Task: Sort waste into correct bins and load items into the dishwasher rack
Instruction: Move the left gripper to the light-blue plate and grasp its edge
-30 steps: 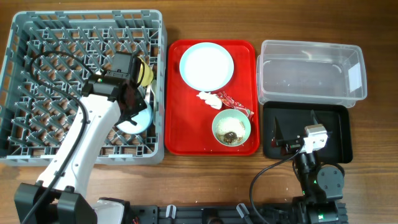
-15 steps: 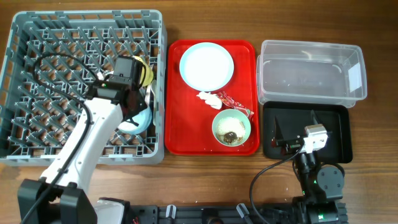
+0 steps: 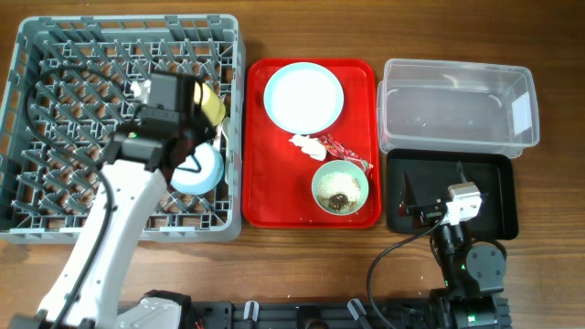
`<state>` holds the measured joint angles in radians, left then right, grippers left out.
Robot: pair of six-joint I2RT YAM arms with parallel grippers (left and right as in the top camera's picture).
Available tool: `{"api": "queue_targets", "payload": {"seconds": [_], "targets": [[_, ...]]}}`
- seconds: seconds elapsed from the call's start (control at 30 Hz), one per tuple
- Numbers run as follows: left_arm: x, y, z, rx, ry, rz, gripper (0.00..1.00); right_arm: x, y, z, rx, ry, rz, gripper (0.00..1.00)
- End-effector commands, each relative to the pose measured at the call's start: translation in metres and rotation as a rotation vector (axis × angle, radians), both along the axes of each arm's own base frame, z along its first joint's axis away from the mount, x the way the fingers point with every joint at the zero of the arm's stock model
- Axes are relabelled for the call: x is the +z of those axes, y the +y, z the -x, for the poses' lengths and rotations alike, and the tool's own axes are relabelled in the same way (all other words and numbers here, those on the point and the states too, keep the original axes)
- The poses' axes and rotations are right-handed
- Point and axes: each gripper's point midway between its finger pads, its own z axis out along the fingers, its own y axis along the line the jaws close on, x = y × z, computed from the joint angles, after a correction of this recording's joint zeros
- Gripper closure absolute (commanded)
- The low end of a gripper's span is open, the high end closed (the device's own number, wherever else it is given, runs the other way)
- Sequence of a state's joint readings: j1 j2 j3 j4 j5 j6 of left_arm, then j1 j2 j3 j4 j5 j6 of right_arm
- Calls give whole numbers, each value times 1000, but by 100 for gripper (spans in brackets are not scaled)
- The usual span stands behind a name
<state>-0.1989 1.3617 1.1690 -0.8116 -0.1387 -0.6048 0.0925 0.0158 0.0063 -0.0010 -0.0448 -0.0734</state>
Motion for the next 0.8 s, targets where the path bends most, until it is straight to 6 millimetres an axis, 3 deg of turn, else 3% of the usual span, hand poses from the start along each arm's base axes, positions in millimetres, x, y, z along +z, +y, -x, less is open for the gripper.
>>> {"api": "queue_targets", "payload": {"seconds": [0.0,0.17,0.33,0.4,0.47,0.57,0.77], "targets": [[70,-65,-9,-275,-135,268,92,0,0,0,4,-4,5,0],[79,-81,-26,-309,-104,263,83,0,0,0,4,-4,5,0],[48,-139,-34,-424,-65,215,83,0,0,0,4,-4,5,0],[26,-155,-36,-435,-37,142,83,0,0,0,4,-4,5,0],[0,-182,-35,-483,-2,111,96,0,0,0,4,-4,5,0],[-35,-210,-40,-521,20,60,96,0,0,0,4,-4,5,0],[-123,-215,-60,-474,75,-129,96,0,0,0,4,-4,5,0]]}}
